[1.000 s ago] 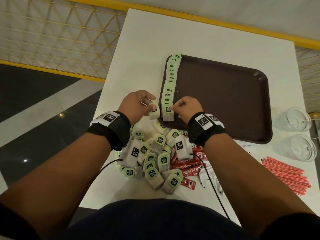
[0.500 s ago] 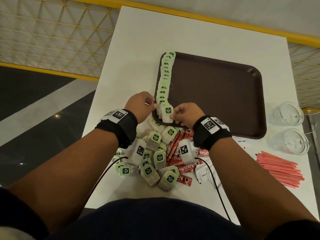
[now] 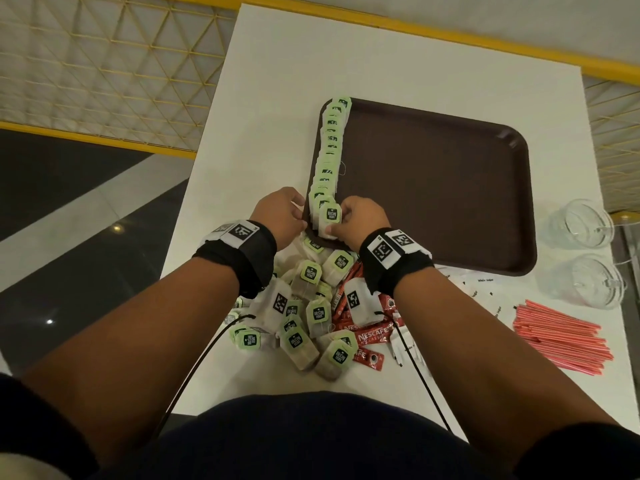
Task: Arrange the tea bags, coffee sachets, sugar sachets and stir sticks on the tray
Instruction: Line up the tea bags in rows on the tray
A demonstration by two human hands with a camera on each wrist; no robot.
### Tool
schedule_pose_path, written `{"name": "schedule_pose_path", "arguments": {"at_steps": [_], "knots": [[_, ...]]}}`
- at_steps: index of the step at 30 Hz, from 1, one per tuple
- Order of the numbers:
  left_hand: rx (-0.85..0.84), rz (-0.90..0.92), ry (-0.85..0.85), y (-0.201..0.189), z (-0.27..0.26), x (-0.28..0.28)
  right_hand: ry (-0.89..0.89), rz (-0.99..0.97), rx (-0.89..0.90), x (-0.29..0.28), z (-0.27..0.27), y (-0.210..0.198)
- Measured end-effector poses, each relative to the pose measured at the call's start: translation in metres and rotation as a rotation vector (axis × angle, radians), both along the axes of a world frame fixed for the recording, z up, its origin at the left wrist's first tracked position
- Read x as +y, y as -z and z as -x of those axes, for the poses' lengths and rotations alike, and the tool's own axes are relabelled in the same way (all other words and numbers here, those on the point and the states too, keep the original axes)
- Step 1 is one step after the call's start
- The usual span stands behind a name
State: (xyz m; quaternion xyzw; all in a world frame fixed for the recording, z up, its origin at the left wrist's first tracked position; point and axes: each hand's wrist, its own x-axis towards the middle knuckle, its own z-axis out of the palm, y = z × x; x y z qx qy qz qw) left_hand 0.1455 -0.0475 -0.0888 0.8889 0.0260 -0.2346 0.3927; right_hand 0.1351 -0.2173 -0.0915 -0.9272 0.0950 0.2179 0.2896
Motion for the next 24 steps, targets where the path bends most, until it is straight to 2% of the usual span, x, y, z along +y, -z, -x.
{"name": "schedule_pose_path", "arguments": {"at_steps": [6,11,16,21,24], "knots": [[-0.128,-0.048,-0.018,-0.003,-0.003,-0.002,0.244,-0.142,-0.055,0.000,-0.002,0.009],[-0.137,-0.097,0.058,-0.009,-0.005,-0.011,0.196,-0.143,-0.026,0.004,-0.004,0.008],[-0.151,-0.123,0.073,-0.014,-0.006,-0.012,0.237,-0.130,-0.025,0.002,-0.005,0.005],[-0.116,-0.104,0.129,-0.015,-0.006,-0.014,0.178,-0.147,-0.008,0.005,-0.005,0.000],[-0.100,-0.084,0.119,-0.016,-0.008,-0.013,0.201,-0.148,-0.019,0.003,-0.006,0.000]]}}
